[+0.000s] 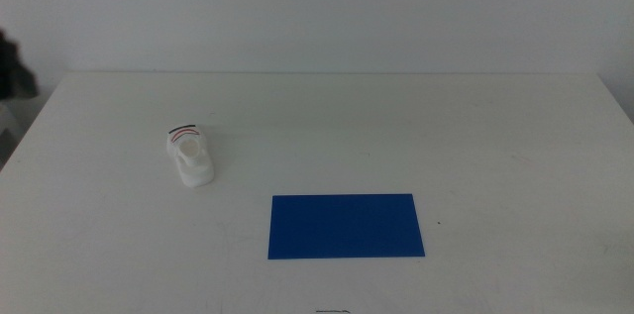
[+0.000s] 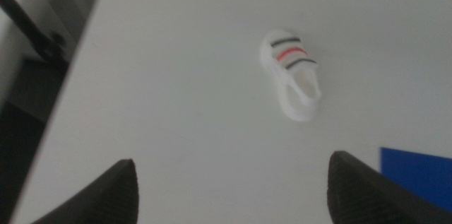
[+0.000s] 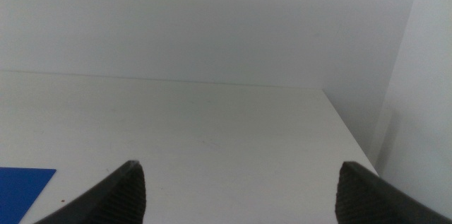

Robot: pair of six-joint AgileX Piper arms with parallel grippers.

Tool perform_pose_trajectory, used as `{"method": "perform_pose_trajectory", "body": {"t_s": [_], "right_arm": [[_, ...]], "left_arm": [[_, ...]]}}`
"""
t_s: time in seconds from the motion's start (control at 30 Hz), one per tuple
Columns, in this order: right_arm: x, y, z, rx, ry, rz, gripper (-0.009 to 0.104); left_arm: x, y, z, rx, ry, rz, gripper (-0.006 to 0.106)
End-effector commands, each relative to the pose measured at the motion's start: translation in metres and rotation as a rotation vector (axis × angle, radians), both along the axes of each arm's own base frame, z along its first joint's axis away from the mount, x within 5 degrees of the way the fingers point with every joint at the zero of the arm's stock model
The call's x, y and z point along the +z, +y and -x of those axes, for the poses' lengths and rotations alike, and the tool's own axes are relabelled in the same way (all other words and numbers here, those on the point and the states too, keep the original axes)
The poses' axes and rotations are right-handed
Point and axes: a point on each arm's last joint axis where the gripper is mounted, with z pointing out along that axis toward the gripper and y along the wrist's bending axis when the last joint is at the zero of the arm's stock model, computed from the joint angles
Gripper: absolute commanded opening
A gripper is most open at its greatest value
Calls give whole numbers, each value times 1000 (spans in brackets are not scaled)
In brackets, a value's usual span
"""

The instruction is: Use one arm to grab the shoe from the table and place it on the mat.

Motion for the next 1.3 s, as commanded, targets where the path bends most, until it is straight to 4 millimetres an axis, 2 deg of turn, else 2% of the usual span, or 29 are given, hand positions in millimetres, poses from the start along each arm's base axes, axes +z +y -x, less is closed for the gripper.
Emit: {"method": "perform_pose_trajectory", "body": {"t_s": [0.0, 0.13, 0.3, 0.5, 0.7, 0.9, 1.1, 1.27], "right_arm": [[14, 0, 2, 1, -113, 15, 94], [14, 0, 2, 1, -113, 15, 94], [14, 0, 2, 1, -113, 15, 94], [14, 0, 2, 1, -113, 15, 94], [14, 0, 2, 1, -113, 15, 94], [14, 0, 2, 1, -113, 15, 94], [14, 0, 2, 1, -113, 15, 94], [14, 0, 2, 1, -113, 15, 94]], "left_arm": [[14, -4, -21, 2, -11, 65, 89], [12, -18, -55, 24, 82, 126, 89], [9, -46, -101, 58, 121, 38, 89], [-17, -63, -155, 81, 272, 85, 90], [-47, -75, -196, 72, 355, 126, 90], [-85, -81, -223, 107, 438, 140, 90], [-123, -83, -237, 125, 516, 128, 90], [-147, -85, -246, 126, 550, 119, 89]]}}
